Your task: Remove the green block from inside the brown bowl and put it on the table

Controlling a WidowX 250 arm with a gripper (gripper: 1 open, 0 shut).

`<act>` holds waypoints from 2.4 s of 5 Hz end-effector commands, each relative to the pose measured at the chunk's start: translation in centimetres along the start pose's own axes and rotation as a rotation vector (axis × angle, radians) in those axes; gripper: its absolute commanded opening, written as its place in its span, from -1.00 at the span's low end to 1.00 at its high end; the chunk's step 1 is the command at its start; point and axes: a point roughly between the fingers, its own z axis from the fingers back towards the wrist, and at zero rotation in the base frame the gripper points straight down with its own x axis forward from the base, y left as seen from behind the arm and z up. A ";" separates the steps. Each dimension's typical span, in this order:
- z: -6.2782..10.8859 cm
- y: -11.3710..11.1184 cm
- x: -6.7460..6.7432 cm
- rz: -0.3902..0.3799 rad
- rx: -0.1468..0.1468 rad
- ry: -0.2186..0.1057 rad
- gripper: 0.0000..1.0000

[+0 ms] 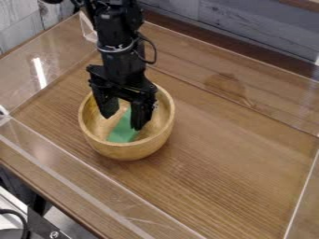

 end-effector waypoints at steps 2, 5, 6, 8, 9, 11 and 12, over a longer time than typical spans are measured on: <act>0.4 0.3 0.5 -0.002 -0.009 -0.037 1.00; -0.2 0.2 1.0 -0.007 -0.028 -0.045 1.00; -0.4 0.2 1.1 -0.008 -0.033 -0.049 1.00; -1.2 0.2 1.2 -0.002 -0.040 -0.053 1.00; -1.8 0.1 1.2 0.004 -0.042 -0.053 -1.00; -1.3 -0.8 0.6 0.017 -0.049 -0.018 -1.00; -0.9 -1.3 0.4 0.018 -0.052 0.002 -1.00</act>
